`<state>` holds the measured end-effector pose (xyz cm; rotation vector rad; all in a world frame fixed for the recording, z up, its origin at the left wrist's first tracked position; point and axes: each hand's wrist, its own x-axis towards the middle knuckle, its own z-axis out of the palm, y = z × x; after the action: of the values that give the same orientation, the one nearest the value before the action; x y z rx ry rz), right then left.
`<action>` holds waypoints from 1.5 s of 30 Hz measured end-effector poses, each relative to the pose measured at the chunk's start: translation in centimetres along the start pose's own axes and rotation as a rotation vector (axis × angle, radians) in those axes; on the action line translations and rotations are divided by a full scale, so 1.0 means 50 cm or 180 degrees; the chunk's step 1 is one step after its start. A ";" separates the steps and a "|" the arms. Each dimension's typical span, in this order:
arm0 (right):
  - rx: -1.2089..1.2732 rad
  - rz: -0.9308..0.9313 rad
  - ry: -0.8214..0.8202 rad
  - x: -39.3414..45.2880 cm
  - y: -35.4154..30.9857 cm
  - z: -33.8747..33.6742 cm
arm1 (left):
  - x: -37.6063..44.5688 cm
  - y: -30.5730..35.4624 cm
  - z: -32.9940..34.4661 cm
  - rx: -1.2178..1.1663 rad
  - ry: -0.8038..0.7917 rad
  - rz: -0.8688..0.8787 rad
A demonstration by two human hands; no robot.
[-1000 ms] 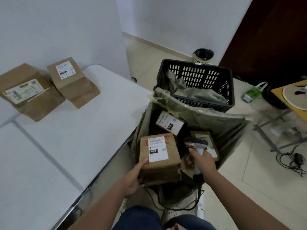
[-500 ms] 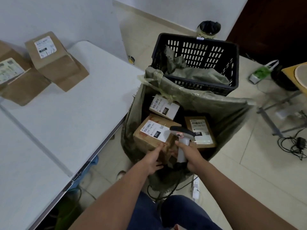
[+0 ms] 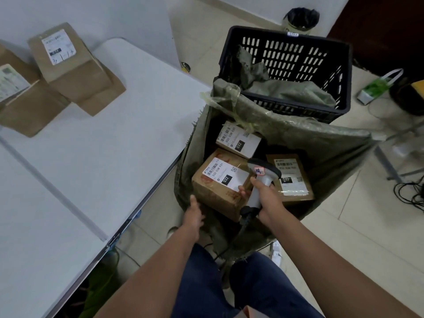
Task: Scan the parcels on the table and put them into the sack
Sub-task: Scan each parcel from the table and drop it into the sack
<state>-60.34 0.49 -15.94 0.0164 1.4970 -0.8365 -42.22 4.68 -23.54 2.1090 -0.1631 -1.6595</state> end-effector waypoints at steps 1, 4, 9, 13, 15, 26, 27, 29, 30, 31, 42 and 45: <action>0.0028 -0.0037 0.0030 0.002 0.002 0.006 | 0.014 0.003 -0.013 0.0156 0.0446 0.0011; 0.0051 -0.0158 0.0093 0.010 0.010 0.021 | 0.070 0.015 -0.056 -0.0010 0.0762 -0.0071; -0.0005 -0.0290 0.0242 0.014 0.021 0.037 | 0.139 0.057 -0.086 -0.0387 -0.0072 -0.0044; -0.0190 -0.0518 0.0533 0.012 0.036 0.050 | 0.162 0.065 -0.107 0.0446 -0.0159 0.0127; -0.0355 -0.0645 0.0724 0.010 0.046 0.056 | 0.138 0.064 -0.122 0.0939 -0.0113 0.0321; -0.0592 -0.0713 0.1110 -0.040 0.110 0.073 | 0.003 0.086 -0.214 0.2495 -0.0250 0.1148; -0.0680 -0.0740 0.1161 -0.044 0.113 0.073 | -0.006 0.093 -0.223 0.2447 -0.0240 0.1122; -0.0833 -0.0828 0.1192 -0.054 0.118 0.071 | -0.017 0.100 -0.235 0.2349 -0.0246 0.1090; -0.0954 -0.0925 0.1226 -0.061 0.121 0.071 | -0.023 0.103 -0.238 0.2290 -0.0257 0.1099; -0.1083 -0.1060 0.1290 -0.070 0.123 0.071 | -0.033 0.105 -0.239 0.2271 -0.0250 0.1097; -0.1782 -0.0947 0.0773 -0.050 0.147 0.070 | -0.075 0.120 -0.247 0.2250 -0.0118 0.1340; -0.1812 -0.0643 0.0444 -0.047 0.178 0.067 | -0.076 0.115 -0.243 0.2105 -0.0156 0.1314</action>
<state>-52.73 6.41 -17.71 -0.5144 1.8457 -0.5482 -30.71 4.24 -15.61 2.2510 -1.2186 -1.5252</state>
